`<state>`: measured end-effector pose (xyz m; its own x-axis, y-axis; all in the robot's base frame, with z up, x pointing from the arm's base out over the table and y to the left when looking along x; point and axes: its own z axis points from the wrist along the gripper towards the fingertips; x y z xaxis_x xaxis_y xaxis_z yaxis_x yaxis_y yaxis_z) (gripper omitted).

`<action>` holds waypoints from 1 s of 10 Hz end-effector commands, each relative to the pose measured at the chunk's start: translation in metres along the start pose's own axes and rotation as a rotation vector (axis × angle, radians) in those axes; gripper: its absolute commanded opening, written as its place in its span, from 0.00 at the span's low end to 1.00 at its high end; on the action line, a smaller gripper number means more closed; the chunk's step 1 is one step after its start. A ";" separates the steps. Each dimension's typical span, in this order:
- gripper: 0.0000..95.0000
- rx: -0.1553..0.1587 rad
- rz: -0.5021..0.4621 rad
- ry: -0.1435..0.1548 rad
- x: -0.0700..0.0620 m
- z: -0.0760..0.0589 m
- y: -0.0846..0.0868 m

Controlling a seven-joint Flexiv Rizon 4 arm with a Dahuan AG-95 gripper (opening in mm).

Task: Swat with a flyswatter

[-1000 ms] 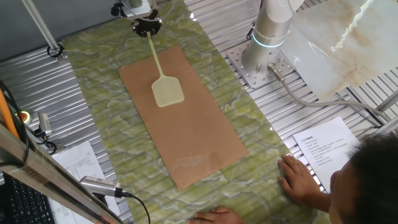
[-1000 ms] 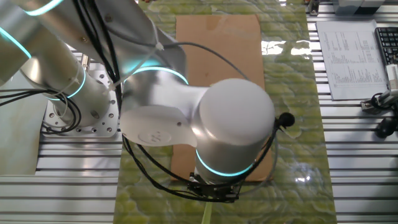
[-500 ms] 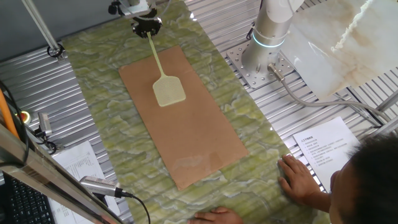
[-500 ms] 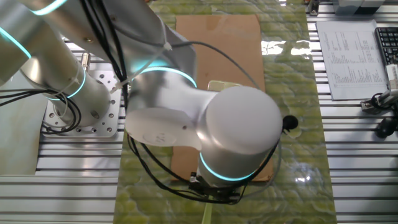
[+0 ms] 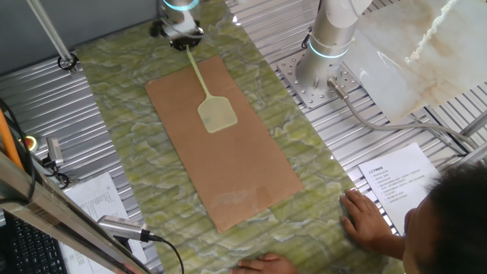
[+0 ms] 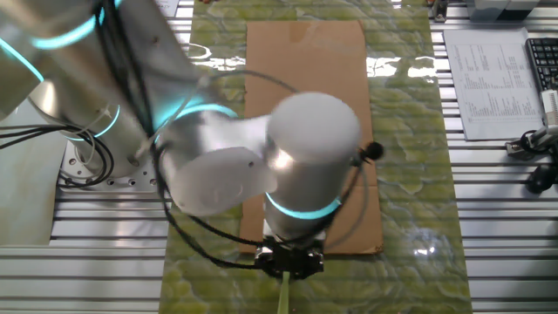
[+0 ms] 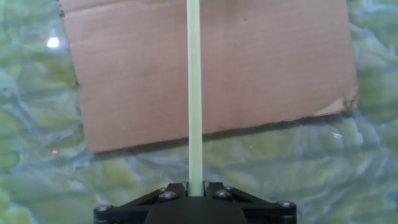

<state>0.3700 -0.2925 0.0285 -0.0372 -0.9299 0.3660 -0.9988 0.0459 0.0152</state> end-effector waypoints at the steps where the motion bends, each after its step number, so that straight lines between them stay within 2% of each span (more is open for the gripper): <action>1: 0.00 0.115 -0.002 0.211 0.017 0.005 0.001; 2: 0.00 0.125 0.040 0.221 0.018 0.005 -0.003; 3: 0.00 0.119 0.076 0.172 0.021 0.001 -0.007; 4: 0.00 0.085 0.112 0.050 0.028 -0.011 -0.013; 5: 0.00 0.082 0.111 0.017 0.032 -0.017 -0.016; 6: 0.00 0.076 0.148 -0.017 0.035 -0.027 -0.019; 8: 0.00 0.078 0.166 -0.056 0.033 -0.033 -0.023; 10: 0.00 0.068 0.201 -0.108 0.031 -0.042 -0.024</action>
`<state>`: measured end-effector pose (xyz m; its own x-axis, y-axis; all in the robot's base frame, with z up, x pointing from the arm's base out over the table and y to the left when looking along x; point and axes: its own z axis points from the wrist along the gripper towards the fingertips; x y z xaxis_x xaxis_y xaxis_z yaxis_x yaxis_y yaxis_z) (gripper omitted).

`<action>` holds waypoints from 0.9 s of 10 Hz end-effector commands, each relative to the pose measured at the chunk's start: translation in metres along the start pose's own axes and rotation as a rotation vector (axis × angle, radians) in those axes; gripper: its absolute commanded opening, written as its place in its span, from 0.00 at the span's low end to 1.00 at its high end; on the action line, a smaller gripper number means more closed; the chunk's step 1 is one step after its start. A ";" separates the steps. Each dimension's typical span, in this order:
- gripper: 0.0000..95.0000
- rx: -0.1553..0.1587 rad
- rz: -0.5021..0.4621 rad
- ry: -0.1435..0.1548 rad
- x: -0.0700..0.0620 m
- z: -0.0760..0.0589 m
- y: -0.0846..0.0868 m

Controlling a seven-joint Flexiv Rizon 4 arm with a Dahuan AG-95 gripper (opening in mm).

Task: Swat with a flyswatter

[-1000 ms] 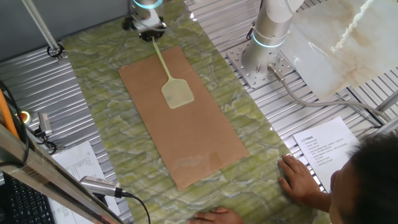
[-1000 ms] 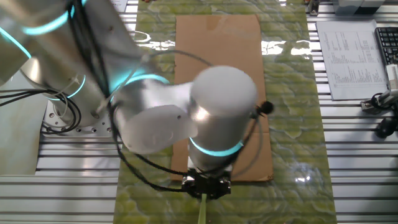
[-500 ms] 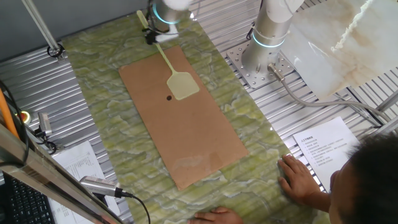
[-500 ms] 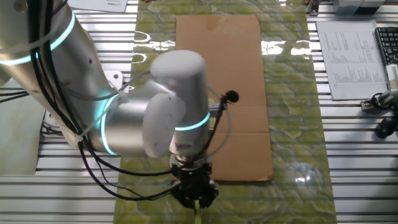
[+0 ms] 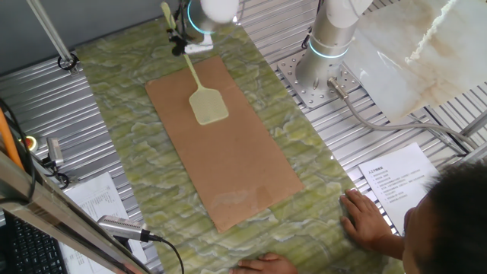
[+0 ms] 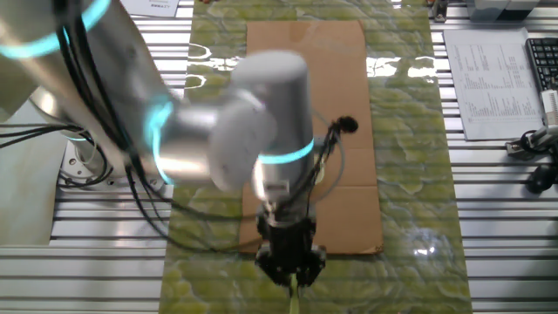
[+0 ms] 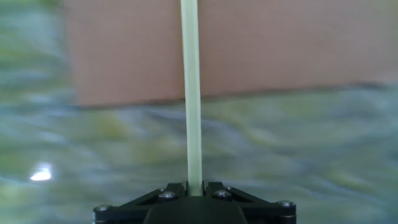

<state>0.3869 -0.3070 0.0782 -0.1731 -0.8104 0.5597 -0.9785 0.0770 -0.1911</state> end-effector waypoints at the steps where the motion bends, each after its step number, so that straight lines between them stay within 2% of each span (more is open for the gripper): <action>1: 0.00 -0.131 0.086 -0.344 -0.001 -0.005 -0.010; 4: 0.00 -0.135 0.075 -0.392 -0.001 -0.007 -0.011; 7: 0.00 -0.129 0.046 -0.418 -0.004 -0.013 -0.017; 9: 0.00 -0.123 0.013 -0.402 -0.007 -0.018 -0.023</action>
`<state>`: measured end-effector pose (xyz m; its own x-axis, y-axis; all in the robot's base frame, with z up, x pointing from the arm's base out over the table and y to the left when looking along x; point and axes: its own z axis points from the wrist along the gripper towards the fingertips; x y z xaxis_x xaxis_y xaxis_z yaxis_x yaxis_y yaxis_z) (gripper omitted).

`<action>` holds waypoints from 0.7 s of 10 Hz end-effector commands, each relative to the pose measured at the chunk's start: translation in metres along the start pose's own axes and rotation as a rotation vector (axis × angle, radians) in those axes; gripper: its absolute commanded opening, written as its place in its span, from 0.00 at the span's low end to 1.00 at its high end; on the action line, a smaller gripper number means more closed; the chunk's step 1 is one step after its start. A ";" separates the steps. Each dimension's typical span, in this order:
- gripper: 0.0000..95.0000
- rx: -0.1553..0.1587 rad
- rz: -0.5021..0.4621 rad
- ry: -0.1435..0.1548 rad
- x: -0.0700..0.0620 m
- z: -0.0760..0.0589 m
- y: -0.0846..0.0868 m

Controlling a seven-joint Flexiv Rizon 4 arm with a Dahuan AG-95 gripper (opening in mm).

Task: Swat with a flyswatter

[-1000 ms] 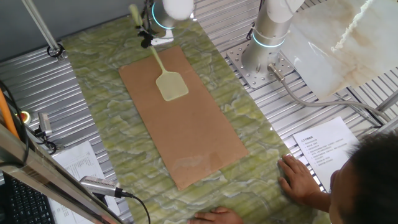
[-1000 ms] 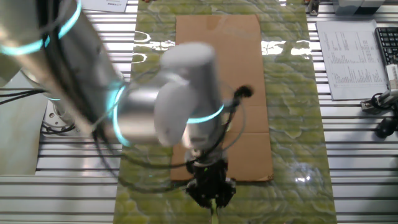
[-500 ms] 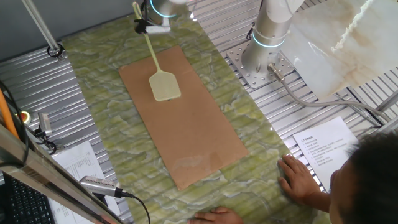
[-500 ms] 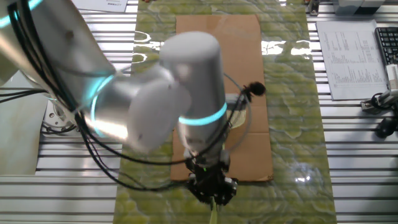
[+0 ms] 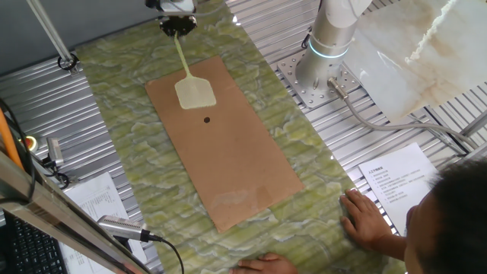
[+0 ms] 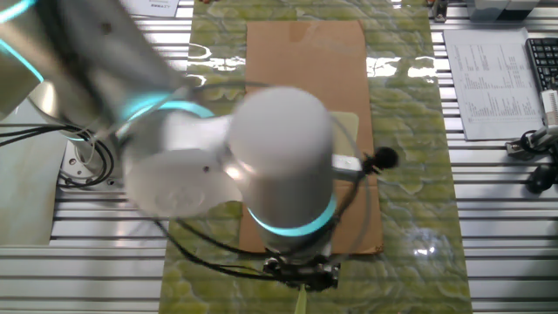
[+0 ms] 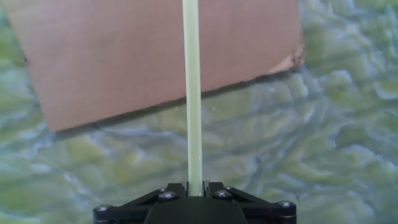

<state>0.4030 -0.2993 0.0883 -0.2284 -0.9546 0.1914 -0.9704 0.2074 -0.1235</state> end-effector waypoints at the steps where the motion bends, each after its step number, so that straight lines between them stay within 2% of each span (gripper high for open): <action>1: 0.00 -0.022 -0.097 -0.010 -0.007 -0.004 -0.007; 7: 0.00 -0.022 -0.118 -0.008 -0.009 0.009 -0.021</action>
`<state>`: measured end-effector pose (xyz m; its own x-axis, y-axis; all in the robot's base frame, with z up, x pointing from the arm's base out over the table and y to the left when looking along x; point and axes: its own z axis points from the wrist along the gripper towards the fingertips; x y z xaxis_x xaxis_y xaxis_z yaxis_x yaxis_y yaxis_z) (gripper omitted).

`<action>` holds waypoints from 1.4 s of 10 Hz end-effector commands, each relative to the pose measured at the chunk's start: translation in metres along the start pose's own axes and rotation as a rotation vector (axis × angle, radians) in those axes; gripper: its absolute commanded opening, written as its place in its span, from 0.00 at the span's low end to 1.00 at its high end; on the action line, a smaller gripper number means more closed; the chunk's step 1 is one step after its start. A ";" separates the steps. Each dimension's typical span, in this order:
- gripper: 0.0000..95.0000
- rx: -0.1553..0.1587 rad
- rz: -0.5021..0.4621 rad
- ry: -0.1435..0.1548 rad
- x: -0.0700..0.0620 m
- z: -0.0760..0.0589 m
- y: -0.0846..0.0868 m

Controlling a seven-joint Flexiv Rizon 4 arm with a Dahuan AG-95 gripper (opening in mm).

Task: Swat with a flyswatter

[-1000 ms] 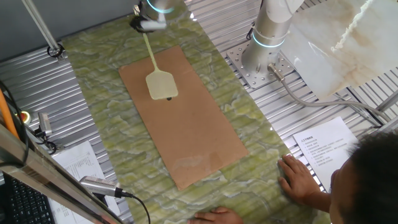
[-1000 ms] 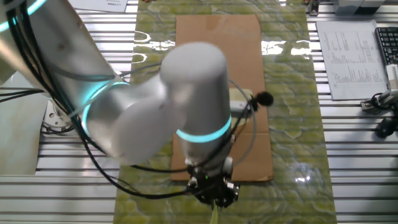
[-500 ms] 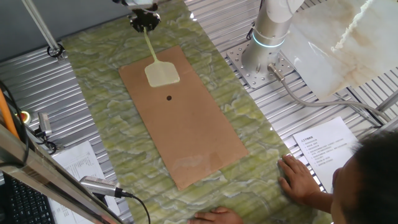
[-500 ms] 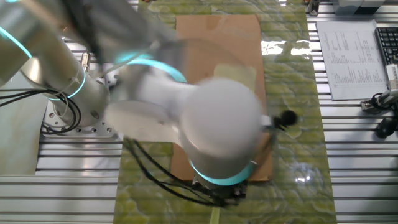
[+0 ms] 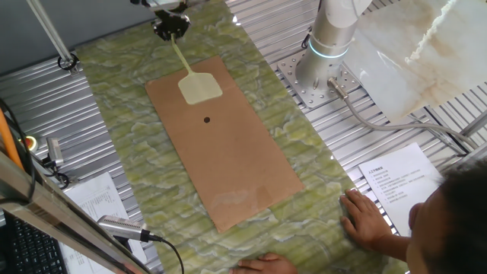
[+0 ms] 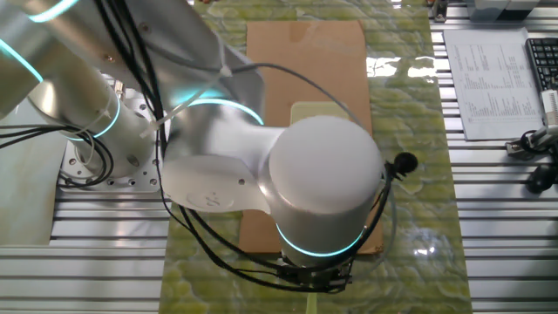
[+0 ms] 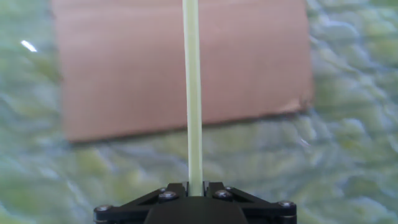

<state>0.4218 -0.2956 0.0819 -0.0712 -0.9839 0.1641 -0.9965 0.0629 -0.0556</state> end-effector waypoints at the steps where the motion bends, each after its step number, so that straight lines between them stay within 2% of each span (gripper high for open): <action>1: 0.00 0.016 0.029 0.035 0.000 0.004 -0.006; 4: 0.00 0.014 0.017 0.040 0.002 0.011 -0.010; 8: 0.00 0.009 0.022 0.030 0.001 0.006 -0.009; 14: 0.00 0.013 0.014 0.042 0.002 0.008 -0.010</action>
<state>0.4322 -0.2993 0.0760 -0.0877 -0.9748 0.2050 -0.9948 0.0749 -0.0691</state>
